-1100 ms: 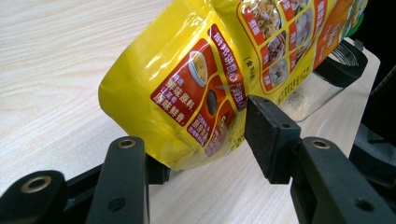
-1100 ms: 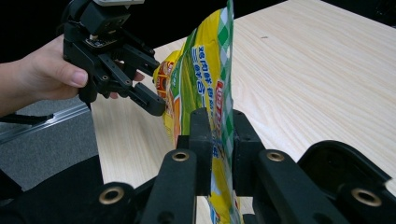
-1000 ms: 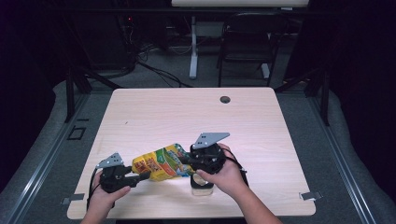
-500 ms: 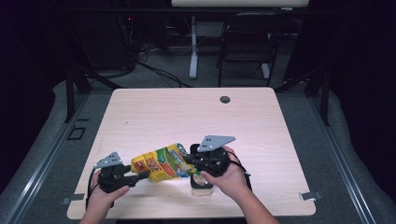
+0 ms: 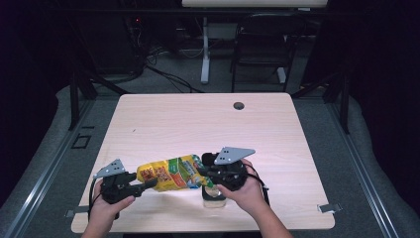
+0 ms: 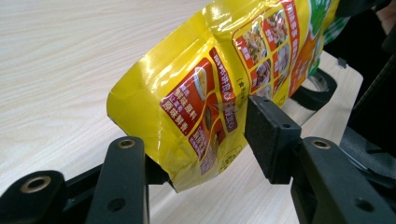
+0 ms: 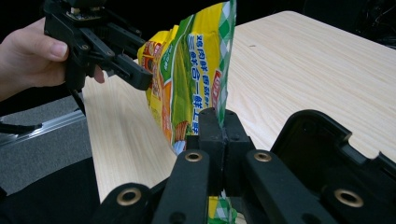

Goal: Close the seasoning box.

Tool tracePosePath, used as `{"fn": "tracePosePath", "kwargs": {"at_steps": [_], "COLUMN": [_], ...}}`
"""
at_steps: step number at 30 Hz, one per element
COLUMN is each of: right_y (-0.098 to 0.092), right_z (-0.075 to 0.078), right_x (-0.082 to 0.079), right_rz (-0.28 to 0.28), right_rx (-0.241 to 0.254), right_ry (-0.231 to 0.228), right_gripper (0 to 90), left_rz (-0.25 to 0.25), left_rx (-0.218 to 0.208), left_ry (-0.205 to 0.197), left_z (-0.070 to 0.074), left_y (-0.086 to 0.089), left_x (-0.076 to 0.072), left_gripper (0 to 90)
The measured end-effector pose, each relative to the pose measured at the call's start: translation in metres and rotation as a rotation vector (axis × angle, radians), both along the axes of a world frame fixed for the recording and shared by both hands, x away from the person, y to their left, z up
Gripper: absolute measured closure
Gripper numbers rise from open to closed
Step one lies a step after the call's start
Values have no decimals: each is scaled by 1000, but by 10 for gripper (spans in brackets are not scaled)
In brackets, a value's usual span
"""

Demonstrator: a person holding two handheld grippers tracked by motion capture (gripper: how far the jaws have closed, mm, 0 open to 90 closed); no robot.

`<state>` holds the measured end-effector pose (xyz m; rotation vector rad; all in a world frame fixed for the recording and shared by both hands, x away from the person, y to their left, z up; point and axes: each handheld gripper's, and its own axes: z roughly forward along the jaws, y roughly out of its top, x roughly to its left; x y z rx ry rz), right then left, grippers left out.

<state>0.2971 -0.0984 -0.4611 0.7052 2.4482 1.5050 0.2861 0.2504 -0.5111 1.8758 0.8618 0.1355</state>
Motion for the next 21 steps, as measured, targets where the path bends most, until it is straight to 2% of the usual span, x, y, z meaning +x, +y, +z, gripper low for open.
{"fn": "tracePosePath", "kwargs": {"at_steps": [5,12,21], "right_y": [-4,-5,-6], "right_z": [-3,-4,-9], "right_x": [-2,-3,-4], "right_rz": [-2,-15,-17], "right_rx": [26,27,27], "right_ry": [6,0,21], "right_gripper": [898,897,884], "left_rz": [-2,-9,-1], "left_rx": [-3,-3,-2], "left_ry": [-18,-20,-28], "left_z": [6,9,16], "left_y": [-2,-1,-2], "left_x": [-3,-4,-6], "left_gripper": [541,541,543]}}
